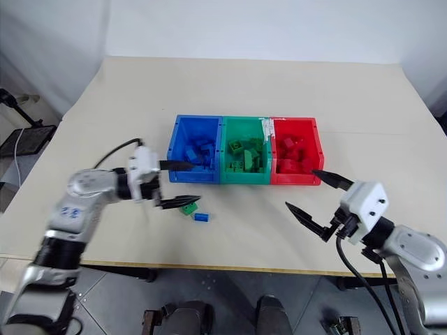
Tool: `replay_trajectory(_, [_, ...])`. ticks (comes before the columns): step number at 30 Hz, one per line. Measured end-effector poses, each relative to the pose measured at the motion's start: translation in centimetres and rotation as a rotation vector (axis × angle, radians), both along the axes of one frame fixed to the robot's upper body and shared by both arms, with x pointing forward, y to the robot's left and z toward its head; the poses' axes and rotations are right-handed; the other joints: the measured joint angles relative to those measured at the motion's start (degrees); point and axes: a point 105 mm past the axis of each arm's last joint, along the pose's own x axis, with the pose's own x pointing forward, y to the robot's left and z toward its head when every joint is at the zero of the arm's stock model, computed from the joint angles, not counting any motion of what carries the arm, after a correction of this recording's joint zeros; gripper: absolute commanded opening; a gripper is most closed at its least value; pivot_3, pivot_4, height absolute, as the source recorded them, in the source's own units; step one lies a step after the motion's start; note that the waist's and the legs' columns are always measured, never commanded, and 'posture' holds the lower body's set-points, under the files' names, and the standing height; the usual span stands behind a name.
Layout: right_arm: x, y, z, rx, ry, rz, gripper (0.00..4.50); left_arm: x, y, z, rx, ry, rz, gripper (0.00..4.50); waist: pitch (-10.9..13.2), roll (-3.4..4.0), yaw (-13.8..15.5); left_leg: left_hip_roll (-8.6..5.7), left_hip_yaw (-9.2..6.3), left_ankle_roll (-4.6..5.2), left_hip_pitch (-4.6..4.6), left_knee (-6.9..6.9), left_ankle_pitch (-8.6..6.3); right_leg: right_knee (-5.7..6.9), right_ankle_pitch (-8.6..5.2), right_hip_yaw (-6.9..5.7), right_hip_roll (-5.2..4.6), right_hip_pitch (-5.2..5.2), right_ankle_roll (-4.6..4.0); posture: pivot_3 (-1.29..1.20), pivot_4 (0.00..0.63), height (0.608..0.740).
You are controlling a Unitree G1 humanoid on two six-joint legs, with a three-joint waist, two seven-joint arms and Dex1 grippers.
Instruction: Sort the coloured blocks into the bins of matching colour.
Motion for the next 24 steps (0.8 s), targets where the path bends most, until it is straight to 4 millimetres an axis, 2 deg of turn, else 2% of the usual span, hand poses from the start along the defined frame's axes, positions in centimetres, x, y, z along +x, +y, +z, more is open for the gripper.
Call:
replay_trajectory(4, [0.4,1.2,-0.9,-0.051,0.052,0.134,4.5,-1.0,5.2,-0.6,0.026,0.032,0.109,4.49,0.01,-0.01,0.15,-0.01,0.03,0.05,0.0,-0.01,-0.03,0.02,0.0,-0.01,-0.02,-0.01,0.0,0.0,0.15,0.74])
replay_trajectory(6, [0.4,1.6,-1.2,-0.066,0.057,0.169,4.5,-1.1,6.9,-0.5,0.012,0.06,0.158,4.49,0.01,-0.02,0.28,-0.02,0.0,0.05,-0.02,-0.01,-0.03,0.02,0.0,-0.05,-0.01,-0.01,0.0,0.0,0.15,0.74])
replay_trajectory(8, [0.5,1.5,-1.5,-0.069,0.068,0.177,4.5,-1.4,7.1,-0.4,0.017,0.071,0.144,4.49,0.01,-0.02,0.7,-0.02,-0.01,0.07,-0.02,0.0,-0.04,0.02,0.0,-0.05,-0.05,0.01,0.0,0.0,0.15,0.74])
replay_trajectory(12, [0.3,1.5,-2.1,-0.07,0.089,0.184,4.5,-2.8,4.4,-1.4,0.09,0.13,-0.022,4.49,0.01,-0.02,0.75,-0.02,0.0,0.1,-0.03,0.01,-0.05,0.04,0.0,-0.04,-0.12,0.01,0.0,0.0,0.15,0.74])
replay_trajectory(14, [0.0,1.0,-2.6,-0.074,0.115,0.167,4.5,-2.8,2.8,-2.1,0.173,0.162,-0.073,4.49,0.01,-0.02,0.9,-0.14,0.0,0.1,-0.05,0.01,-0.05,0.05,0.0,-0.07,-0.08,0.01,0.0,0.0,0.15,0.74])
replay_trajectory(17, [-0.5,0.0,-3.3,-0.091,0.173,0.138,4.5,-2.7,-0.1,-1.5,0.254,0.155,-0.17,4.49,0.02,-0.03,0.8,-0.14,0.05,0.1,-0.07,0.02,-0.05,0.03,0.0,-0.04,-0.02,0.01,0.0,0.0,0.15,0.74])
replay_trajectory(20, [-1.3,-0.3,-3.7,-0.095,0.225,0.131,4.5,-2.7,-4.3,-0.7,0.392,0.089,-0.276,4.49,0.01,-0.01,0.78,-0.14,0.08,0.1,-0.05,0.03,-0.05,0.05,0.0,0.01,0.0,0.02,0.01,0.0,0.15,0.74])
replay_trajectory(24, [-2.5,-0.1,-4.2,-0.092,0.274,0.137,4.5,-2.2,-6.8,-2.6,0.496,0.085,-0.279,4.49,0.01,-0.02,-0.04,-0.02,0.15,0.1,-0.03,-0.04,-0.05,0.05,0.0,0.04,0.15,-0.06,0.01,0.0,0.15,0.74])
